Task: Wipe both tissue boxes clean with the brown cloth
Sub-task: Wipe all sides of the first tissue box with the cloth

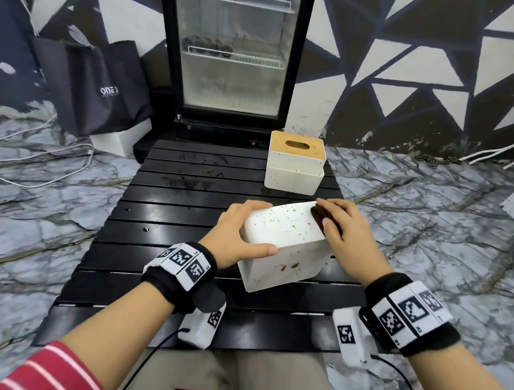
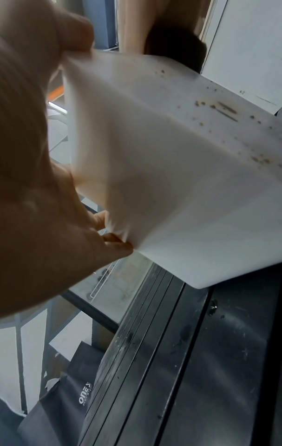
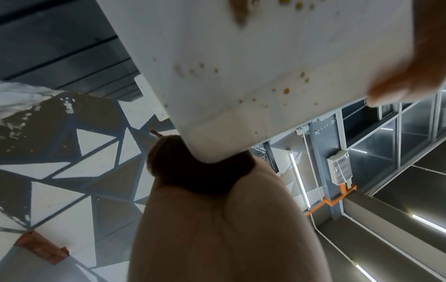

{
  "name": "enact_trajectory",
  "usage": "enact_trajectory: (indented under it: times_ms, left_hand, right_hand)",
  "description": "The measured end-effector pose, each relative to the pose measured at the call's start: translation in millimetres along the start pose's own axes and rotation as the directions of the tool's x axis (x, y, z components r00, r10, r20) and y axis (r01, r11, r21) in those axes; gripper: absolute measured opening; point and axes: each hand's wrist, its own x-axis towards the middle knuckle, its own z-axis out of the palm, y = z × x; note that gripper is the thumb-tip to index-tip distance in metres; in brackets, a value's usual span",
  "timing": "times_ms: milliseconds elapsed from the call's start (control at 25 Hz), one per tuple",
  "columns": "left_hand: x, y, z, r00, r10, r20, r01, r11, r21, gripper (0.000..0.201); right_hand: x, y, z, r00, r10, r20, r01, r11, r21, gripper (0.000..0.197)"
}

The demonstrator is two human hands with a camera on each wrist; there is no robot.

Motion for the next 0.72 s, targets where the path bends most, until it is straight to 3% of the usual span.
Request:
enact_trajectory:
  times_ms: [120, 200, 320, 480, 560, 720]
  left_hand:
    - [0, 1, 3, 1.000, -0.005, -0.021, 0.005, 1.000, 0.000, 0.066]
    - [-1, 1, 8, 0.999, -0.002, -0.039, 0.001, 1.000, -0.003, 0.066]
    - [-1, 1, 10, 0.999, 0.004, -0.043, -0.004, 1.000, -0.008, 0.067]
    - [-2, 2, 5, 1.000, -0.008, -0.028, 0.007, 1.000, -0.011, 0.067]
    - [-3, 1, 4, 0.999, -0.015, -0.036, 0.015, 1.000, -0.015, 0.066]
    - [-3, 2, 8, 0.999, -0.001, -0.032, 0.001, 1.000, -0.001, 0.066]
  right_hand:
    - [11, -15, 5, 1.000, 0.001, 0.004, 0.000, 0.978, -0.207, 0.039]
    - [3, -26, 9, 0.997, -0.068, -0.036, 0.054, 0.949, -0.312, 0.038]
    - [-10, -23, 4, 0.983, -0.180, -0.032, 0.162, 0.936, -0.312, 0.037]
    - [8, -20, -1, 0.996, -0.065, 0.054, 0.075, 0.970, -0.232, 0.038]
    - [15, -30, 6, 0.999, -0.035, 0.037, 0.045, 0.952, -0.303, 0.038]
    - [-1, -34, 9, 0.991, -0.136, 0.006, 0.127, 0.910, -0.395, 0.038]
